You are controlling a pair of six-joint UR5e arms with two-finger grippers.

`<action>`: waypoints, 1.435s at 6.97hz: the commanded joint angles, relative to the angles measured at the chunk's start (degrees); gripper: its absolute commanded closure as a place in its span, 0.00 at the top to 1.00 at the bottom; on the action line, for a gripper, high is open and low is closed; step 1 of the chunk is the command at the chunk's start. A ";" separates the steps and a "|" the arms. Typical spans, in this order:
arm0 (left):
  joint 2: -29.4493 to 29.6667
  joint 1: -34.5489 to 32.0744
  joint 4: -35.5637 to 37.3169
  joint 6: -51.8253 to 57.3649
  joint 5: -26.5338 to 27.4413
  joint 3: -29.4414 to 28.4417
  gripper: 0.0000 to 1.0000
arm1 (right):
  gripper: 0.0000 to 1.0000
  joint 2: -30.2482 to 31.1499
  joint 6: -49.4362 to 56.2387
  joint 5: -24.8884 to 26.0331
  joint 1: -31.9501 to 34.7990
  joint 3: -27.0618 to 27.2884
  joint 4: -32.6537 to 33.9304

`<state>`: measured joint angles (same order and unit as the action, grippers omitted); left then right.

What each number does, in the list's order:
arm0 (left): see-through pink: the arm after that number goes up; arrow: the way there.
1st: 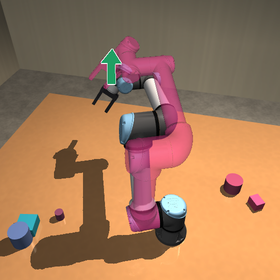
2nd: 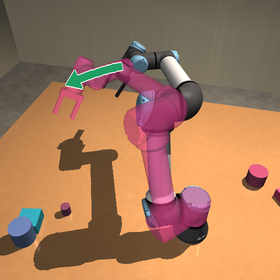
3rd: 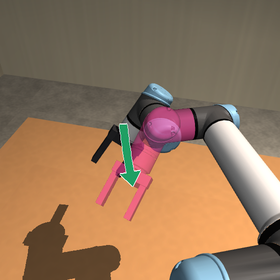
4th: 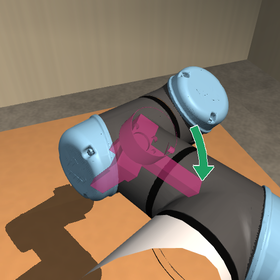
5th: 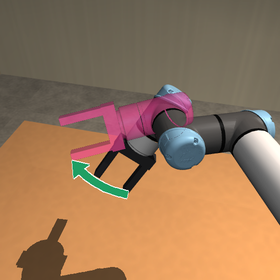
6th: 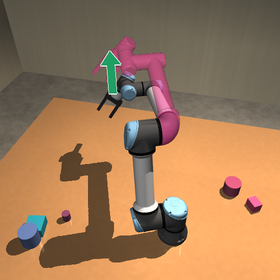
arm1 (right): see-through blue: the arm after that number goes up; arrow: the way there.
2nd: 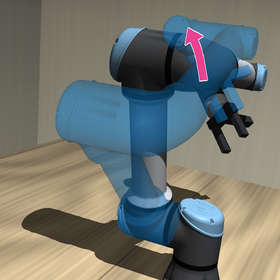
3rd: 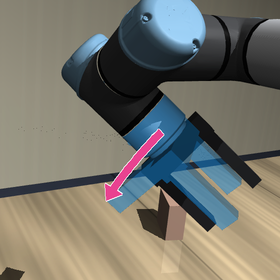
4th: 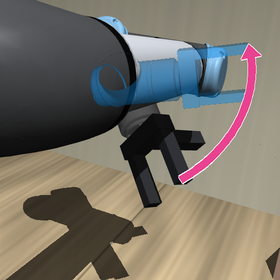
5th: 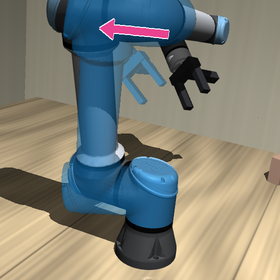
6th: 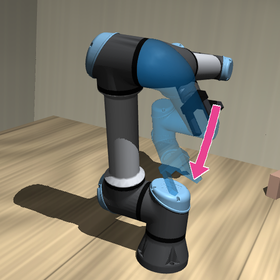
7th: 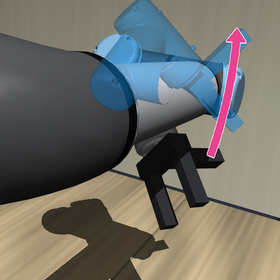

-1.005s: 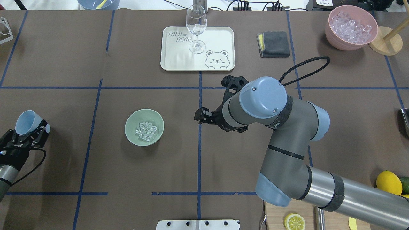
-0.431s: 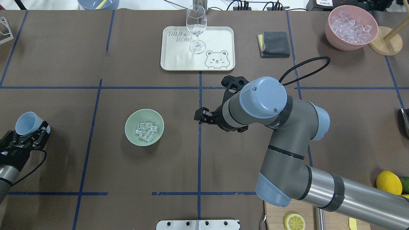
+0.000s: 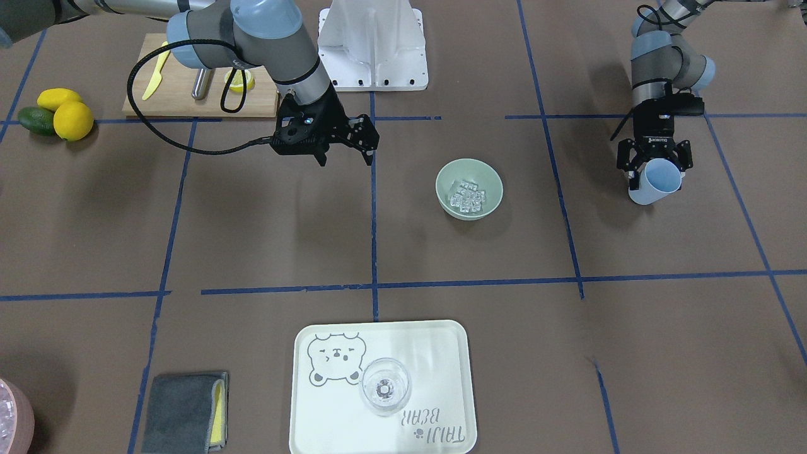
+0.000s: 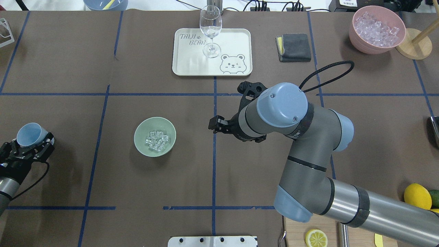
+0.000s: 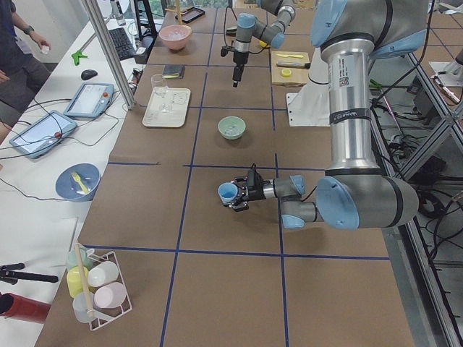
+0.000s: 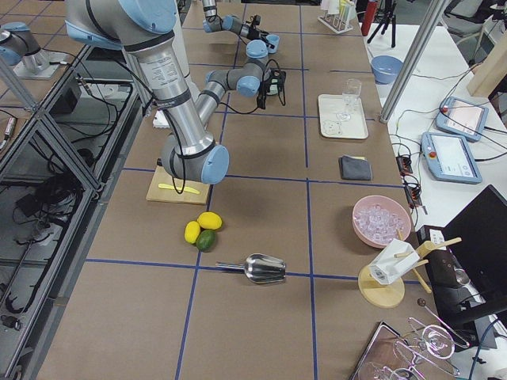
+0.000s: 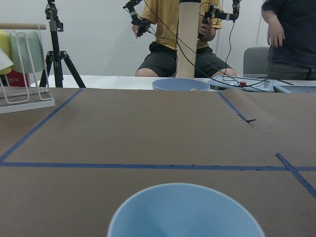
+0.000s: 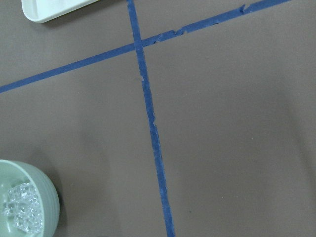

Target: Pour ice into bowl

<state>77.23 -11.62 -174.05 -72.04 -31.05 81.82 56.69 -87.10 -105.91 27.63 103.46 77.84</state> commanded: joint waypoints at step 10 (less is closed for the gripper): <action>-16.11 -0.69 14.32 4.27 -27.98 25.53 1.00 | 1.00 -0.87 0.00 0.79 -1.43 -0.10 0.03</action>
<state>64.36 -12.05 -163.65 -67.76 -55.00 101.66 56.57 -87.10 -105.16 26.54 103.50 77.87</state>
